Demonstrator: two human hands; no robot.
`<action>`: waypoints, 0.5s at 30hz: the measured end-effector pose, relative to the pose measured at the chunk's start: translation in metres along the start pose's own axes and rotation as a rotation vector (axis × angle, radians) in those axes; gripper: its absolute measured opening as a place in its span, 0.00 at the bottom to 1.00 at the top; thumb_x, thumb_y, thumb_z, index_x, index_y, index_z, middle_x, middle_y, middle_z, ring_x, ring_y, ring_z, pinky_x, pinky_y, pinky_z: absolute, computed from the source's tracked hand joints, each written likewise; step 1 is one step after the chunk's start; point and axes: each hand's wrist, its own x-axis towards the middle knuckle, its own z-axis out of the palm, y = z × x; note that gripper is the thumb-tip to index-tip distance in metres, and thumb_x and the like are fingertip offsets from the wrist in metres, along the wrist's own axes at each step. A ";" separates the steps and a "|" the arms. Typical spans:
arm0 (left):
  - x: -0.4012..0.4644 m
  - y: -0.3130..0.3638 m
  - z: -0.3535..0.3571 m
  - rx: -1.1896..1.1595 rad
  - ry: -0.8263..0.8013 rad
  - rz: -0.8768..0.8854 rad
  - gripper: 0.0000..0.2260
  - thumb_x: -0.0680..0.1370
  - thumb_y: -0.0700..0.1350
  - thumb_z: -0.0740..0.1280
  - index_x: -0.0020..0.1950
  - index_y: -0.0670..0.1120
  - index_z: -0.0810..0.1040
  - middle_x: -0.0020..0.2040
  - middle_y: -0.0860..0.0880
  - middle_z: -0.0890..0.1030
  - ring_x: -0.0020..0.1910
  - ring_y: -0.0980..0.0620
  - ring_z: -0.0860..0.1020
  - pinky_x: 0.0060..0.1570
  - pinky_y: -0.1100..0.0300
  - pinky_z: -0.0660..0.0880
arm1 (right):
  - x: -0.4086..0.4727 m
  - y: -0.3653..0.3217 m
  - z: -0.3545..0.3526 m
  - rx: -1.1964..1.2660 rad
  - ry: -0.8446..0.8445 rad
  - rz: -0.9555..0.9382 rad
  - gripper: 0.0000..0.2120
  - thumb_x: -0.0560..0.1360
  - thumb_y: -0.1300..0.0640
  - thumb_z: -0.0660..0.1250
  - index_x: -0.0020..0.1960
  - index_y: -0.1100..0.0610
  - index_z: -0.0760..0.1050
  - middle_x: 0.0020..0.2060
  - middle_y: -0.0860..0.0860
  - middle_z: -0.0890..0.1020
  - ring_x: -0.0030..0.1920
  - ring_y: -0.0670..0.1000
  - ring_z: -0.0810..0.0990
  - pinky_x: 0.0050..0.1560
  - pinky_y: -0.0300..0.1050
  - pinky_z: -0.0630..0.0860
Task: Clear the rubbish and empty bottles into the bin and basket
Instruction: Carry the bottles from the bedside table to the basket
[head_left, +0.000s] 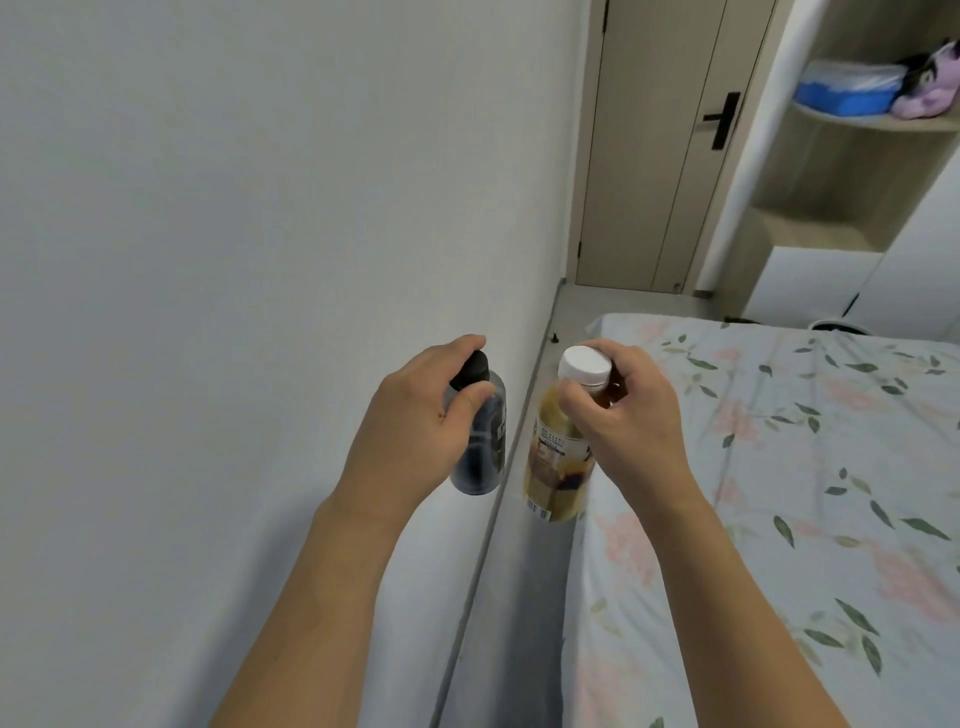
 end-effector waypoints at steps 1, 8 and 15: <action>0.010 -0.005 0.003 -0.012 -0.016 -0.004 0.17 0.78 0.45 0.67 0.68 0.52 0.74 0.59 0.56 0.79 0.56 0.59 0.75 0.57 0.69 0.71 | 0.006 0.002 0.002 0.001 0.013 0.007 0.13 0.70 0.56 0.70 0.53 0.46 0.75 0.47 0.45 0.77 0.49 0.43 0.75 0.51 0.44 0.76; 0.078 -0.032 0.018 -0.115 -0.093 -0.009 0.17 0.78 0.46 0.67 0.67 0.55 0.75 0.59 0.56 0.79 0.56 0.56 0.76 0.60 0.60 0.74 | 0.053 0.007 0.008 -0.063 0.134 -0.012 0.14 0.70 0.56 0.71 0.52 0.42 0.73 0.47 0.42 0.76 0.50 0.45 0.76 0.51 0.46 0.78; 0.146 -0.032 0.051 -0.134 -0.108 0.007 0.17 0.78 0.46 0.68 0.67 0.55 0.75 0.60 0.55 0.79 0.56 0.52 0.77 0.61 0.54 0.75 | 0.097 0.030 0.003 -0.068 0.232 0.069 0.16 0.70 0.55 0.70 0.58 0.50 0.75 0.49 0.45 0.76 0.51 0.46 0.76 0.52 0.44 0.78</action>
